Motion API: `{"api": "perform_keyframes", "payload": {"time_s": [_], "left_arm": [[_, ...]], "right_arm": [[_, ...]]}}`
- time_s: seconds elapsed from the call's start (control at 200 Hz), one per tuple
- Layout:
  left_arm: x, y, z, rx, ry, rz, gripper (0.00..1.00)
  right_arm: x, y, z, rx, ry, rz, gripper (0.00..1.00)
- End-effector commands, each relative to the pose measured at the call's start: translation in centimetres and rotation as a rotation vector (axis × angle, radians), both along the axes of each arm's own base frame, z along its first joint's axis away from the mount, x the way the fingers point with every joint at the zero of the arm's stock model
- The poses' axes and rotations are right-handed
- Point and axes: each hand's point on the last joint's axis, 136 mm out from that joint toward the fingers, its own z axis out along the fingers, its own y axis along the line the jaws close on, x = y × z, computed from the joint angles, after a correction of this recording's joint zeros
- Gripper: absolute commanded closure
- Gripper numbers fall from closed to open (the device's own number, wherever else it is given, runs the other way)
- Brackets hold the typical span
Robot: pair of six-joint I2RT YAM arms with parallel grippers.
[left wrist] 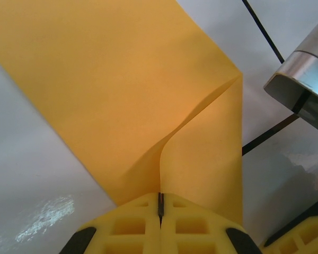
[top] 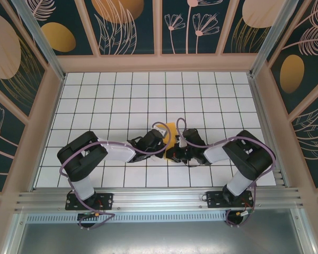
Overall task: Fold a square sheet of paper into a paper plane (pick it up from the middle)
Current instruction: Third fold the triangle at the center of the table.
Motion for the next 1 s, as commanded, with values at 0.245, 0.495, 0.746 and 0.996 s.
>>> {"api": "perform_keyframes", "payload": {"time_s": [0.245, 0.495, 0.746, 0.996], "left_arm": [[-1.0, 2.4, -2.5, 0.104, 0.057, 0.019, 1.0], [-1.0, 2.5, -2.5, 0.106, 0.058, 0.024, 1.0], [-1.0, 2.6, -2.4, 0.107, 0.058, 0.029, 1.0], [-0.9, 2.5, -2.4, 0.114, 0.057, 0.026, 1.0]], "right_arm": [[-0.1, 0.6, 0.6, -0.034, -0.017, 0.008, 0.94], [-0.6, 0.4, -1.8, -0.093, 0.033, 0.01, 0.94], [0.9, 0.4, 1.3, -0.091, -0.062, -0.003, 0.94], [3.9, -3.1, 2.8, -0.095, -0.116, -0.087, 0.94]]}}
